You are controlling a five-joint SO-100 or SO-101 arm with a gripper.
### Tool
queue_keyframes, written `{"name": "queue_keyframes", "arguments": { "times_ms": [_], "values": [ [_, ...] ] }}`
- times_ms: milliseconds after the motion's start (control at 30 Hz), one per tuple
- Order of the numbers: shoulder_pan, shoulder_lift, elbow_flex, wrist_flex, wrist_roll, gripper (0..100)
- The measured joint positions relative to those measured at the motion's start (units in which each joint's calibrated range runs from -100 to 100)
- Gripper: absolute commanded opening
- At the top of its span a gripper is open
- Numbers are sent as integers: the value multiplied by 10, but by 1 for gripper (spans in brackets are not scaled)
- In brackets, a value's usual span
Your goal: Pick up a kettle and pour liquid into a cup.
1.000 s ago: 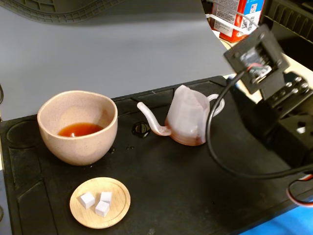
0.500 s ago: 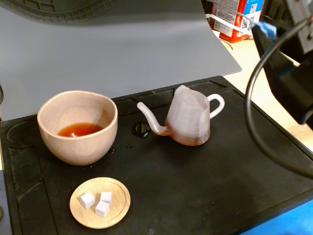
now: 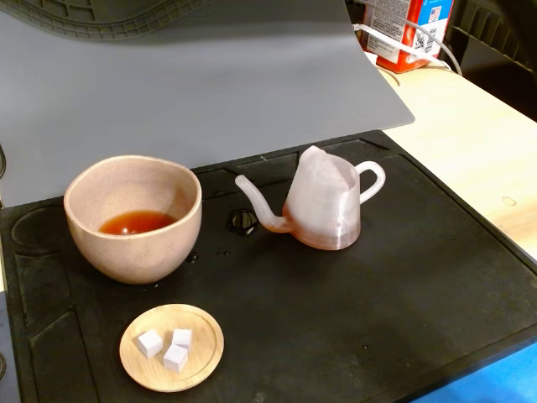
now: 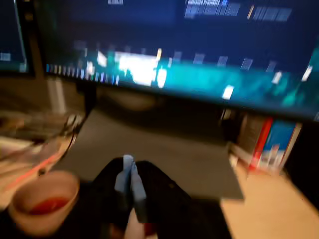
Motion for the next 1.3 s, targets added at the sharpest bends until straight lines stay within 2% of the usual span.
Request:
{"name": "queue_keyframes", "arguments": {
  "times_ms": [33,100,200,333,467,500,533,667,767,967,1300],
  "values": [
    [-2,-71,19,92,-13,1],
    [-1,-134,60,165,-26,1],
    [0,-185,103,214,-40,1],
    [-5,-188,122,262,-72,1],
    [-2,-187,134,408,-75,1],
    [-2,-182,134,474,-74,1],
    [-2,-186,134,484,-74,1],
    [-2,-184,134,652,-74,1],
    [-2,-182,134,740,-74,1],
    [-2,-183,134,806,-74,1],
    [-4,-183,134,806,-74,1]
  ]
}}
